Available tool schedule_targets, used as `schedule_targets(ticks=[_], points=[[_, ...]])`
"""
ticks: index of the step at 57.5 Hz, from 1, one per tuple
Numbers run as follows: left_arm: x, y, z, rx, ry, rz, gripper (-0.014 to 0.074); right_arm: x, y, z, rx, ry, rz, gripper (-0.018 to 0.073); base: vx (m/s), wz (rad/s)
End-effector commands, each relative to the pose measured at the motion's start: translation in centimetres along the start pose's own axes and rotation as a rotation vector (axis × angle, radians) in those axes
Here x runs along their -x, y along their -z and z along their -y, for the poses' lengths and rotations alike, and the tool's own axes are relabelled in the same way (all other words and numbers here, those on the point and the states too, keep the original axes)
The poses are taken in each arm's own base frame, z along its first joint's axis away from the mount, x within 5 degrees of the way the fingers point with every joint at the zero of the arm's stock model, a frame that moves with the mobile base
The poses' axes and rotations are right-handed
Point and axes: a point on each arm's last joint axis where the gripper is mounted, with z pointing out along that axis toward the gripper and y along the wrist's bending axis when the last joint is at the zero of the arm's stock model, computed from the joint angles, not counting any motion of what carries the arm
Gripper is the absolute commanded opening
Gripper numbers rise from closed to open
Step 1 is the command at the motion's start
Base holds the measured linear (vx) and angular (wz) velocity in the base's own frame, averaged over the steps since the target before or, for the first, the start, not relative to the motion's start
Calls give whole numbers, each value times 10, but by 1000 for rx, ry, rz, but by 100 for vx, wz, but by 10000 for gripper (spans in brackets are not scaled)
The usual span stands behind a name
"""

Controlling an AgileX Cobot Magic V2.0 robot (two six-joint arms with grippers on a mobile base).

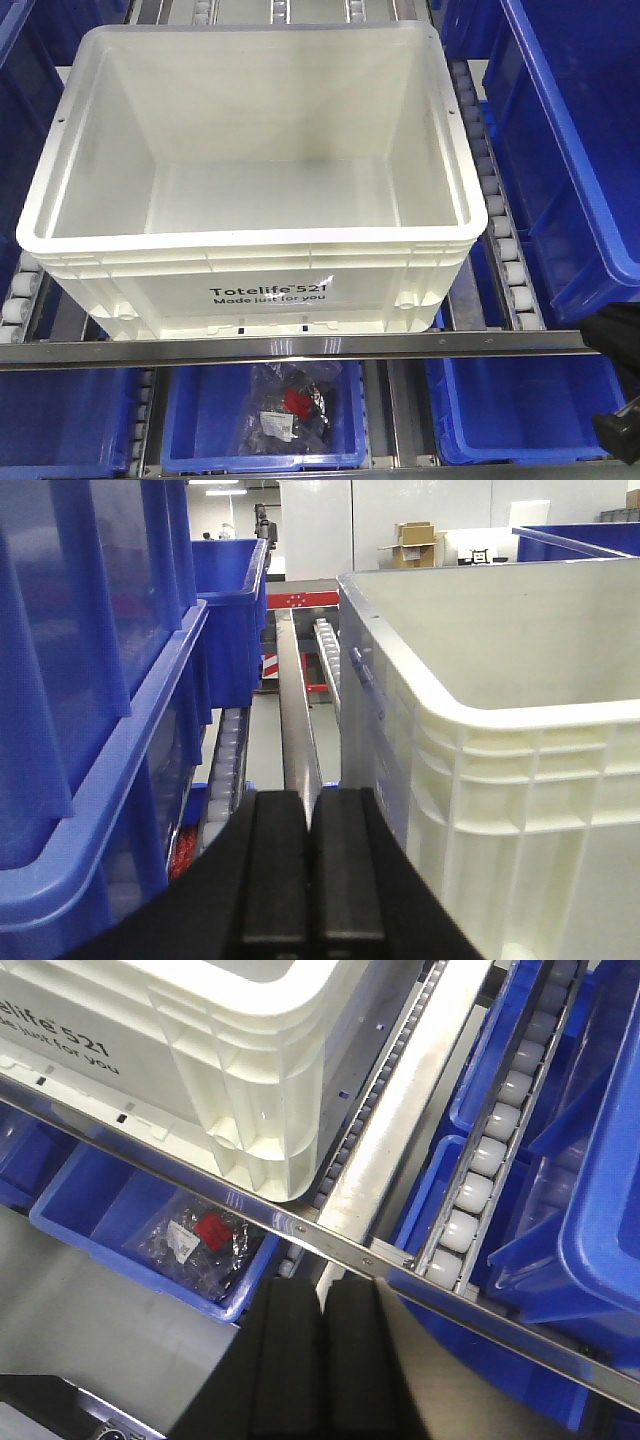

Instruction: Place moving items into box and shelve

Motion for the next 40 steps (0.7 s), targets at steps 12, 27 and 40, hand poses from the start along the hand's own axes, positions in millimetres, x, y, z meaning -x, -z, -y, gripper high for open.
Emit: schedule_targets(ticks=[12, 27, 40], points=[[0, 1, 0, 6, 17, 75, -20, 11, 5, 2, -9, 16, 77, -16, 0, 0], [0, 1, 0, 6, 17, 75, -20, 11, 5, 2, -9, 16, 77, -16, 0, 0], [0, 1, 0, 6, 17, 75, -20, 11, 12, 5, -4, 0, 140, -16, 0, 0]])
